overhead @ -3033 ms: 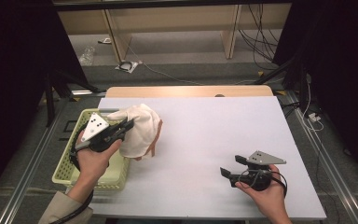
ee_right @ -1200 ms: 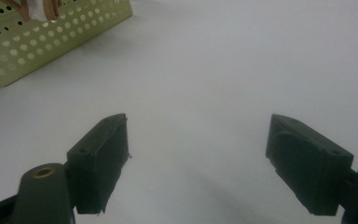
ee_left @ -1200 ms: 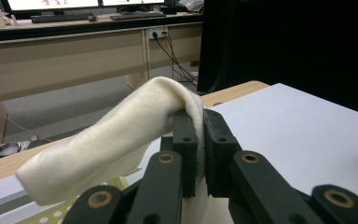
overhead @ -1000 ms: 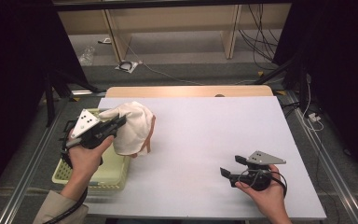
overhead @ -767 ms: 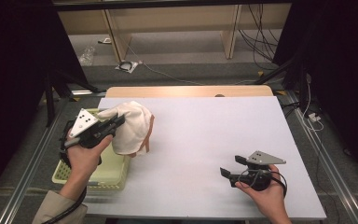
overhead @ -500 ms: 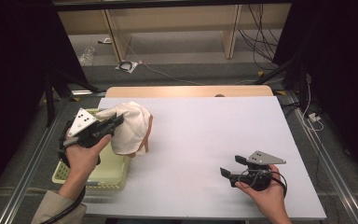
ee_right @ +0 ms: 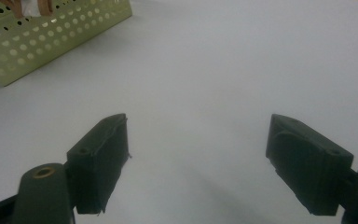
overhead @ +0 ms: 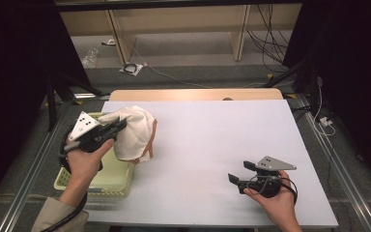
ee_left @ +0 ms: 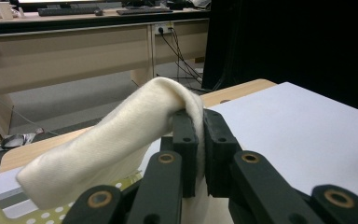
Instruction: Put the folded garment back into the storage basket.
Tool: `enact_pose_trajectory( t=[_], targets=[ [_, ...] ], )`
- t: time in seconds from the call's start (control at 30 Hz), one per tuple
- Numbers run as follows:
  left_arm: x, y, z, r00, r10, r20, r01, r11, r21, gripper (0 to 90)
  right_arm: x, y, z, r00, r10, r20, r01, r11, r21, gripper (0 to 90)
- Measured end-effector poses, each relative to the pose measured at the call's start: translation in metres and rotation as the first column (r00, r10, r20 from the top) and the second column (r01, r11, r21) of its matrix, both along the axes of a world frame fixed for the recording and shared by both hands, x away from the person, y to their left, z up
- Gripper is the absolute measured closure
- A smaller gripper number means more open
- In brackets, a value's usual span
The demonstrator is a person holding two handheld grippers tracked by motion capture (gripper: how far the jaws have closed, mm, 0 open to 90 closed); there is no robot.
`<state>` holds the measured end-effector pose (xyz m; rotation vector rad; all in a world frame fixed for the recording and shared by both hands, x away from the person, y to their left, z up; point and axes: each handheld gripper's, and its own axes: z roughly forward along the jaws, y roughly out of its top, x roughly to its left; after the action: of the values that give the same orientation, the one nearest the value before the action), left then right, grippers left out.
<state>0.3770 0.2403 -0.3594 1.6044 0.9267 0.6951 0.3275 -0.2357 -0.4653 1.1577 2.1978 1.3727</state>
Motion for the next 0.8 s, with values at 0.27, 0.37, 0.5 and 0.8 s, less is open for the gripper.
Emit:
enact_pose_trajectory(
  t=[0.27,0.37,0.5,0.8],
  targets=[
    [0.0008,0.0034,0.0004,0.9999,0.003,-0.01,-0.003,1.0,0.002,84.3,0.0,0.0,0.0,1.0,0.0,0.0,0.0,1.0,0.0,21.8],
    [0.0011,0.0045,0.0007,0.9999,0.004,-0.013,-0.004,1.0,0.002,84.3,-0.0001,-0.0001,0.0,1.0,0.001,0.001,-0.001,1.0,-0.001,21.8],
    [0.0015,0.0063,0.0011,0.9998,0.005,-0.017,-0.005,1.0,0.005,84.3,0.0001,-0.0001,0.0001,1.0,0.0,0.002,0.0,1.0,0.0,21.8],
    [0.0021,0.0096,0.0019,0.9997,0.01,-0.023,-0.01,0.9999,0.003,84.3,0.0001,0.0001,0.0001,1.0,0.0,0.005,0.0,1.0,0.004,21.8]
  ],
)
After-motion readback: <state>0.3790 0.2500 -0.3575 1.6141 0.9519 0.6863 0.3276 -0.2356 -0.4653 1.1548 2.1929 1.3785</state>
